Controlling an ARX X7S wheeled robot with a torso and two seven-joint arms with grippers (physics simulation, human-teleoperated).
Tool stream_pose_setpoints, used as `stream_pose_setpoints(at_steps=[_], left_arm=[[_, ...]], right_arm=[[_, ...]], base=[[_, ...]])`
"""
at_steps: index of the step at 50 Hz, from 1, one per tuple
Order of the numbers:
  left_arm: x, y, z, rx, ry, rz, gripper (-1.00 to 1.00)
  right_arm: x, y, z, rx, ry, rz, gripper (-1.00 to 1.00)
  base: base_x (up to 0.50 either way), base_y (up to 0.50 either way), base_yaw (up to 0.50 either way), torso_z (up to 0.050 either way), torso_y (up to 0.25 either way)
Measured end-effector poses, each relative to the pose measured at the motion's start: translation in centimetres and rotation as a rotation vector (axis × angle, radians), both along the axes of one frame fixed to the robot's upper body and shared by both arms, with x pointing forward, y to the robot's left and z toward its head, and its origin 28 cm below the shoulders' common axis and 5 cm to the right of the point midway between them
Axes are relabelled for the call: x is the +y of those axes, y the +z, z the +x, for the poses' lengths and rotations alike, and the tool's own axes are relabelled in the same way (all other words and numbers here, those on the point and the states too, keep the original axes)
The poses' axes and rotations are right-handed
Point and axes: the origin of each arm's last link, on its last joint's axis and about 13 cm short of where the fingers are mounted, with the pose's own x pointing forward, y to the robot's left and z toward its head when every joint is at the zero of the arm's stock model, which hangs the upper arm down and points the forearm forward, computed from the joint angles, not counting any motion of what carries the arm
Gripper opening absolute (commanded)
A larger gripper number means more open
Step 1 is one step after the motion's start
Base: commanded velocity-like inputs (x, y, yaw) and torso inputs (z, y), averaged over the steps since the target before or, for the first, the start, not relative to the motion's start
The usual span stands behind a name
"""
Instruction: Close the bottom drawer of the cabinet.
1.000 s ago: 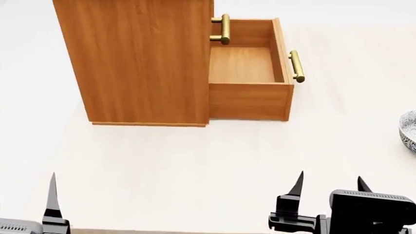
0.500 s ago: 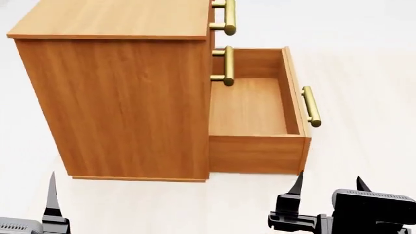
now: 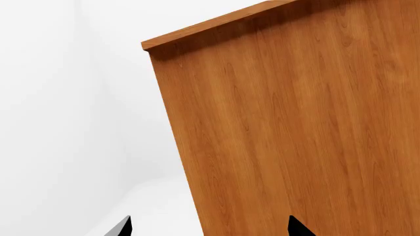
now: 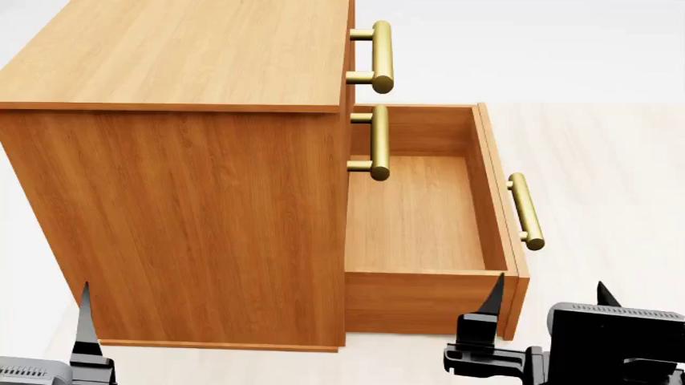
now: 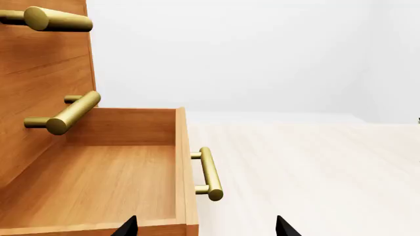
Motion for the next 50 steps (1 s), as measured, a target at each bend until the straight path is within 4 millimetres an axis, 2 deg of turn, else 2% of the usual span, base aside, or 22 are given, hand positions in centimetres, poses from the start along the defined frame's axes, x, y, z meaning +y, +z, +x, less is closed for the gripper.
stream_pose_setpoints(at_steps=[15,26,39,50], left_arm=[[0.0,-0.2,-0.1,0.004,-0.002,-0.005,1.00],[-0.1,-0.4,-0.1,0.006,-0.005,-0.006,1.00],[-0.1,-0.5,-0.1,0.009,-0.007,-0.004,1.00],[-0.2,-0.6,-0.1,0.011,-0.011,-0.004,1.00]], right_arm=[[-0.1,7.2,-1.0,-0.071,0.008,-0.091,1.00],[-1.9,10.2,0.2,-0.075,-0.043,-0.161,1.00],[-5.5,10.8,2.1,-0.024,-0.118,-0.220,1.00],[-7.9,8.1,3.3,0.042,-0.095,-0.195,1.00]], base=[[0.00,0.00,0.00,0.000,0.000],[0.00,0.00,0.00,0.000,0.000],[0.00,0.00,0.00,0.000,0.000],[0.00,0.00,0.00,0.000,0.000]])
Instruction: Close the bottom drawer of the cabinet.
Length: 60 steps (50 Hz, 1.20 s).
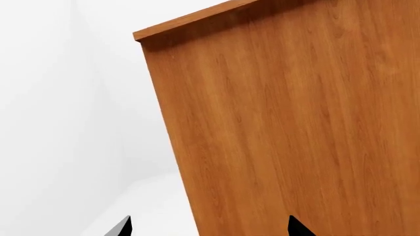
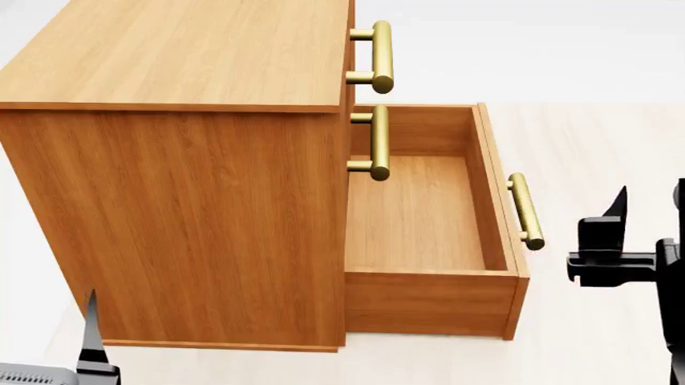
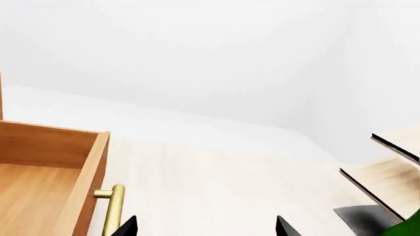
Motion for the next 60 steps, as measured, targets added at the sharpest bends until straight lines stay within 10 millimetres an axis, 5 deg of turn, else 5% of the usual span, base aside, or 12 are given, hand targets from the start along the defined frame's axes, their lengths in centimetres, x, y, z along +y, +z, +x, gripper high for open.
stream_pose_setpoints(at_steps=[30,60], left_arm=[[-0.2,0.4,0.0,-0.005,-0.015,0.007,1.00],[-0.3,0.1,-0.2,0.001,-0.020,0.008,1.00]], right_arm=[[-3.3,-12.1,-0.2,0.179,0.014,0.176,1.00],[-2.1,-14.5,0.0,0.235,0.119,0.215,1.00]], base=[[0.00,0.00,0.00,0.000,0.000],[0.00,0.00,0.00,0.000,0.000]])
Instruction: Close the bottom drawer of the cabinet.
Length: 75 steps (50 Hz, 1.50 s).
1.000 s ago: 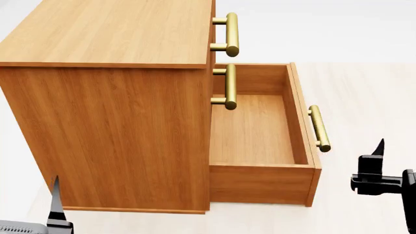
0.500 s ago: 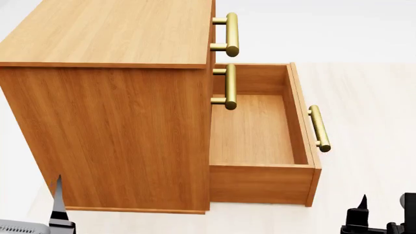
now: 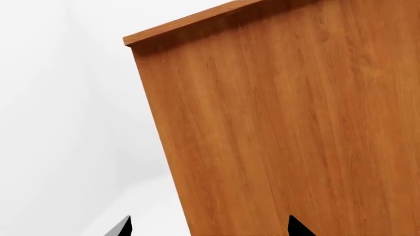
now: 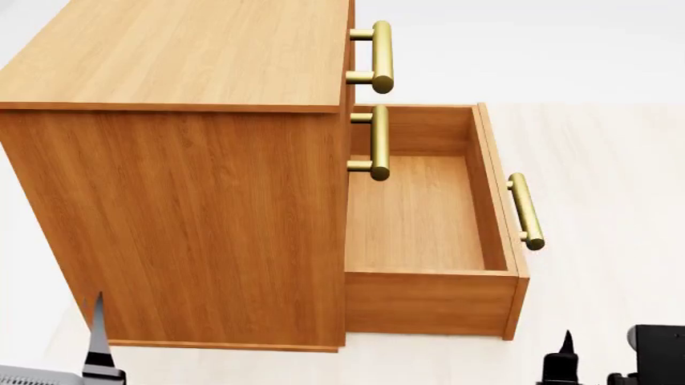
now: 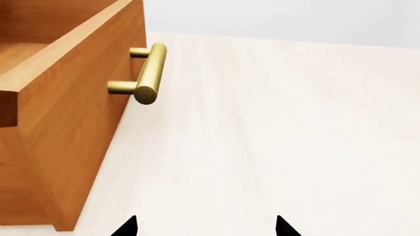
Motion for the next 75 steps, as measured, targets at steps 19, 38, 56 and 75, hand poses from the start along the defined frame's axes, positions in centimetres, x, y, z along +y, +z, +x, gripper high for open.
stream_pose_setpoints(at_steps=[19,38,56,75], left_arm=[[0.0,-0.2,-0.1,0.002,-0.004,0.002,1.00],[-0.1,-0.2,-0.1,0.003,-0.006,0.003,1.00],[-0.1,-0.2,-0.2,0.004,-0.008,0.002,1.00],[0.0,-0.4,-0.2,0.006,-0.006,-0.001,1.00]], right_arm=[[1.5,-0.9,1.1,-0.006,0.034,0.021,1.00],[3.0,-0.9,2.0,-0.013,0.082,0.030,1.00],[4.5,-1.1,2.8,-0.014,0.133,0.036,1.00],[5.9,-1.1,3.2,-0.018,0.198,0.021,1.00]], base=[[0.00,0.00,0.00,0.000,0.000],[0.00,0.00,0.00,0.000,0.000],[0.00,0.00,0.00,0.000,0.000],[0.00,0.00,0.00,0.000,0.000]])
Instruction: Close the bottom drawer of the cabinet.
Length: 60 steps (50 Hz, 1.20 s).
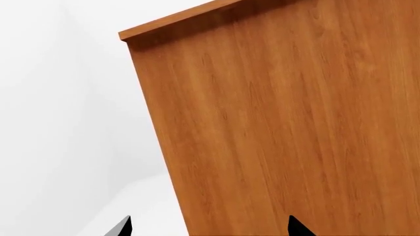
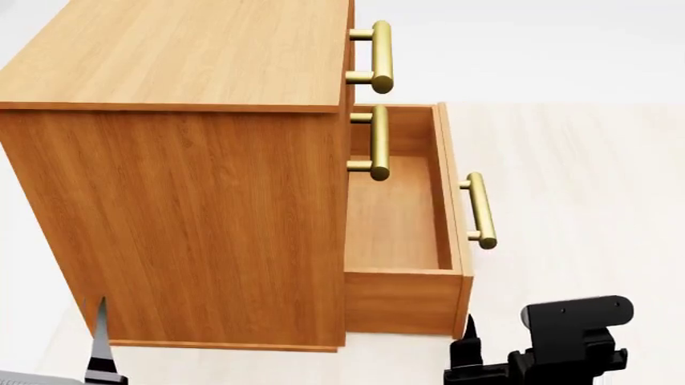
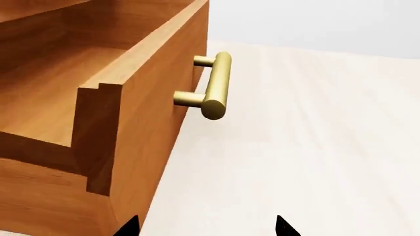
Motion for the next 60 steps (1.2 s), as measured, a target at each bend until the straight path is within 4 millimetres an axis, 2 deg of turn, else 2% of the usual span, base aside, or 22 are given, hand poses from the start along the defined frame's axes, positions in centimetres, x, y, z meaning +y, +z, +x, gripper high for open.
stream_pose_setpoints(at_steps=[31,60], left_arm=[[-0.1,-0.3,-0.1,0.005,-0.003,0.000,1.00],[-0.1,-0.4,-0.2,0.007,-0.008,0.001,1.00]], right_arm=[[2.1,0.1,0.4,-0.012,0.099,-0.027,1.00],[4.4,-0.1,1.6,-0.047,0.098,-0.033,1.00]], base=[[0.00,0.00,0.00,0.000,0.000],[0.00,0.00,0.00,0.000,0.000]])
